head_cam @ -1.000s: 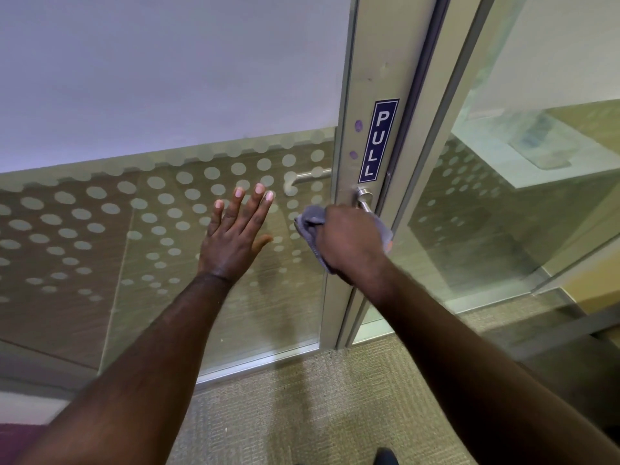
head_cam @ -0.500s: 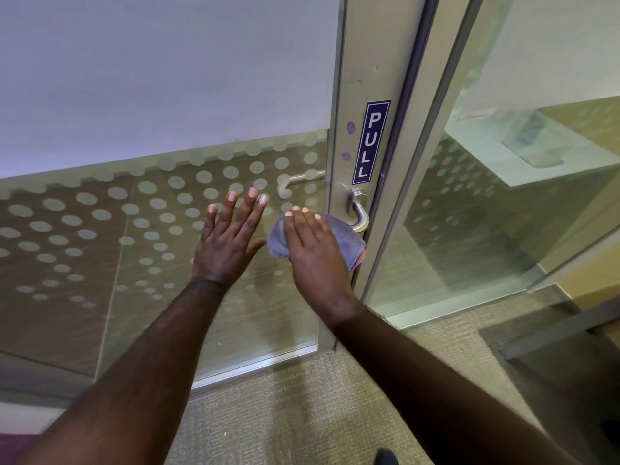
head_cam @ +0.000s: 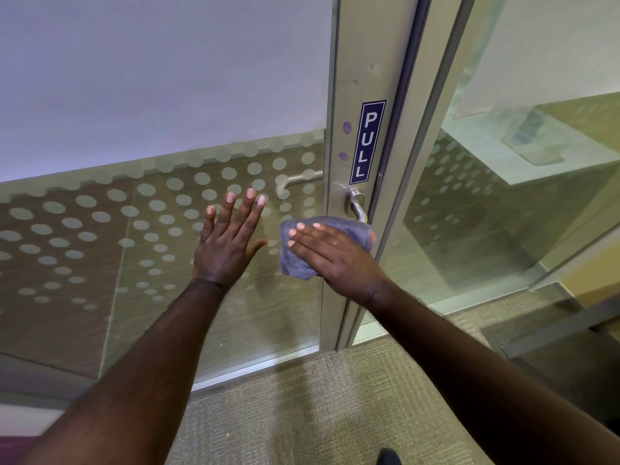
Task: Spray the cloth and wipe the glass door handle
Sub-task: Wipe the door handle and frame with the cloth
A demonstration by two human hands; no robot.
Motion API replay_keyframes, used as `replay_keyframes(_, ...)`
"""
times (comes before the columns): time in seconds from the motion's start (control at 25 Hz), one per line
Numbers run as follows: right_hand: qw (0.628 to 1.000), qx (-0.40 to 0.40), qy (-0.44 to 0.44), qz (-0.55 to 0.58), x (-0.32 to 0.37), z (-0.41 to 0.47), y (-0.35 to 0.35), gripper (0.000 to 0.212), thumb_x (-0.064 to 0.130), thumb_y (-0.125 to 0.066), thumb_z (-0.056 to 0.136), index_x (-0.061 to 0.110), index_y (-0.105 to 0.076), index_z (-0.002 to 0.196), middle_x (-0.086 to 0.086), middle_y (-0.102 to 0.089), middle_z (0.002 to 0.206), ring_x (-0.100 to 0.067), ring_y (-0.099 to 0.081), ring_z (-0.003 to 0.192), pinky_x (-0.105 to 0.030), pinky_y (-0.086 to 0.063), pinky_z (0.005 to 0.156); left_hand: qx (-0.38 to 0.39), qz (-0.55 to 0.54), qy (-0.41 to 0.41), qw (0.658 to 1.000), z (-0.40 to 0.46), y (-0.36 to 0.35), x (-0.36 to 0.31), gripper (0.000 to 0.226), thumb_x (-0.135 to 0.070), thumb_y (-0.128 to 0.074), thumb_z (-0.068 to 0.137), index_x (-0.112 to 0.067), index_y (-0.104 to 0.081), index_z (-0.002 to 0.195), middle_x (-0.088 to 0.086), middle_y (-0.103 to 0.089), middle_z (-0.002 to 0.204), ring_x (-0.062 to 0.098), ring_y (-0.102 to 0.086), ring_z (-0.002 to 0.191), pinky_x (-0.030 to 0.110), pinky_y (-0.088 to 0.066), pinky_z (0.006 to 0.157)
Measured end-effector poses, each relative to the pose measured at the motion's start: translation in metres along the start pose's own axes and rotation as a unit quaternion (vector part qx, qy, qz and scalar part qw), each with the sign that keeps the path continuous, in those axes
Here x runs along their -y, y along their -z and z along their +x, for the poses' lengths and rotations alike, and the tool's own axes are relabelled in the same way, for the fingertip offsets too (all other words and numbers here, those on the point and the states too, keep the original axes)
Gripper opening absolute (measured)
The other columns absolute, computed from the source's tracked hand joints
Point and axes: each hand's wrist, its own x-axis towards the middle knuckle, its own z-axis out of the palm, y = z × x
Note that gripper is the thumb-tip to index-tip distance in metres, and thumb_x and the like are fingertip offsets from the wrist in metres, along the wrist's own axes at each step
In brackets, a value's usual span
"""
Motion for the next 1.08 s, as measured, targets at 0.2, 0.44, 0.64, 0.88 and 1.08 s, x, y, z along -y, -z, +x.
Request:
replay_keyframes(0.2,0.994,0.066,-0.075,-0.038,-0.007,-0.008,0.006,0.036,0.009,-0.059,0.086,0.015,-0.054,0.121,-0.023,-0.035,0.150,-0.041,-0.031,0.138,-0.054,-0.023,0.113,0.005,-0.002,0.002,1.000,0.000,0.001,0.000,0.082,-0.050,-0.041,0.093,-0.028,0.010,0.153,-0.012,0.024,0.160,0.014,0.020,0.147,0.036,0.015,0.118)
replay_keyframes(0.44,0.982,0.140,-0.129,0.005,-0.011,-0.023,0.020,0.062,0.064,-0.064,0.075,0.024,-0.044,0.119,-0.009,-0.020,0.159,-0.028,-0.011,0.147,-0.058,-0.007,0.116,0.013,-0.004,0.008,1.000,0.001,0.001,-0.001,0.089,-0.047,-0.050,0.091,-0.028,0.010,0.153,-0.013,0.026,0.159,0.013,0.022,0.146,0.035,0.016,0.117)
replay_keyframes(0.64,0.949,0.021,-0.285,0.136,-0.008,-0.023,0.016,0.071,-0.008,-0.066,0.077,0.008,-0.037,0.140,-0.011,-0.044,0.145,-0.025,-0.040,0.135,-0.046,-0.033,0.112,0.019,-0.001,0.012,1.000,0.001,0.003,-0.002,0.093,-0.045,-0.054,0.088,-0.029,0.011,0.153,-0.013,0.026,0.158,0.013,0.022,0.146,0.035,0.016,0.117)
replay_keyframes(0.88,0.970,-0.009,-0.240,0.028,-0.028,-0.040,0.028,0.051,-0.009,-0.061,0.080,0.005,-0.057,0.129,-0.018,-0.050,0.140,-0.034,-0.037,0.136,-0.053,-0.030,0.112,0.039,-0.011,0.019,0.999,0.002,0.004,-0.002,0.095,-0.043,-0.056,0.089,-0.031,0.014,0.152,-0.015,0.030,0.157,0.011,0.026,0.145,0.033,0.019,0.116)
replay_keyframes(1.08,0.937,0.104,-0.332,0.038,0.001,-0.025,0.027,0.069,0.045,-0.038,0.093,0.011,-0.021,0.150,-0.013,-0.015,0.159,-0.028,-0.001,0.148,-0.049,-0.009,0.119,0.029,-0.007,0.016,0.999,0.002,0.003,-0.002,0.094,-0.043,-0.056,0.088,-0.029,0.010,0.153,-0.010,0.015,0.160,0.012,0.024,0.145,0.033,0.018,0.117)
